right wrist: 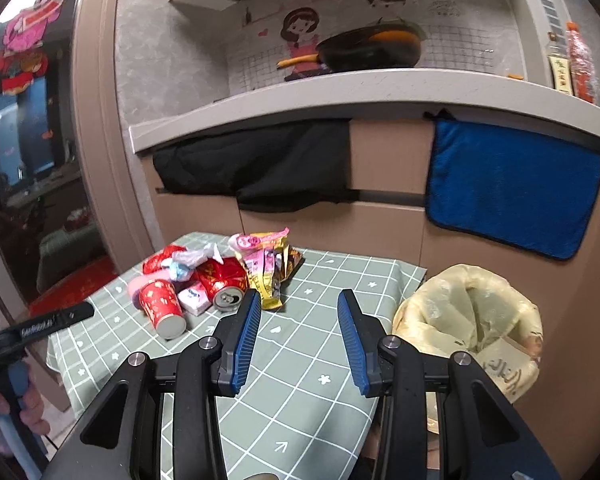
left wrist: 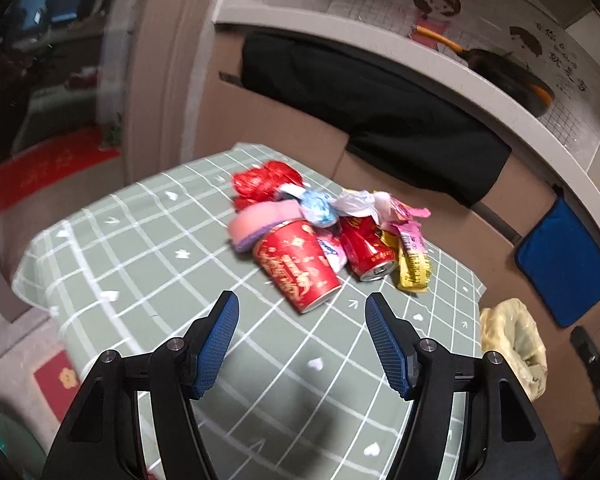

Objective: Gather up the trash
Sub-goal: 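Grasp the red paper cup with the left gripper while the right grasps a pink wrapper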

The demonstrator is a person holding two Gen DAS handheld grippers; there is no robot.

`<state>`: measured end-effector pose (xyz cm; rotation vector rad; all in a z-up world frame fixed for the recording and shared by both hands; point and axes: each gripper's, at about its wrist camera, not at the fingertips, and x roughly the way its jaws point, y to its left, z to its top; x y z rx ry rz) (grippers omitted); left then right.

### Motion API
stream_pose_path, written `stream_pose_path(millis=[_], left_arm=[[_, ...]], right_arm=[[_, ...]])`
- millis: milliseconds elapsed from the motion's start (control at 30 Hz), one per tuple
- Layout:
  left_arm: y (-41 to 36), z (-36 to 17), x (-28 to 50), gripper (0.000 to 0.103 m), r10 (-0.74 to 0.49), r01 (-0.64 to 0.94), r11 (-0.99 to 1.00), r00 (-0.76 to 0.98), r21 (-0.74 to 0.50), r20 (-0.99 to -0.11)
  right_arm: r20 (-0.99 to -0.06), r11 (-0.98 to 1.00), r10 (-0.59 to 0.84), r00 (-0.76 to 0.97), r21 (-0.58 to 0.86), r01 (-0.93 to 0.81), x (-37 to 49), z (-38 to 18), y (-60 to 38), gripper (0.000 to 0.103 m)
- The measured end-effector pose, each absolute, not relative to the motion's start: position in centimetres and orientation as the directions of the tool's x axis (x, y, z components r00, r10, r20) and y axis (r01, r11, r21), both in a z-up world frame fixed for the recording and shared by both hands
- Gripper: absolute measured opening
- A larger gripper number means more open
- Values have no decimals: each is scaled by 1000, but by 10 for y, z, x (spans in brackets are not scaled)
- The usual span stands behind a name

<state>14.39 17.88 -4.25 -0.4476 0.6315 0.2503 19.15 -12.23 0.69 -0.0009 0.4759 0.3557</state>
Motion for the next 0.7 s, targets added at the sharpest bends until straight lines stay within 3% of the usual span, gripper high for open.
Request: stream_pose_path(millis=[167,367,700], left_arm=[[196,-61,195,66,62,-413,825,744,-386,-665],[213,-85,243,66,104,-500,794,672,-346,-733],[217,-111,286,66,33,-495,789,626,-365,-779]], right_arm=[[-489,918,373,788,75,-388,209,-6,-106,38],[-533,916,368,762,67,-395,237,-23,-99,38],[-561,889,415,717,83,-450,307,-24,-73,38]])
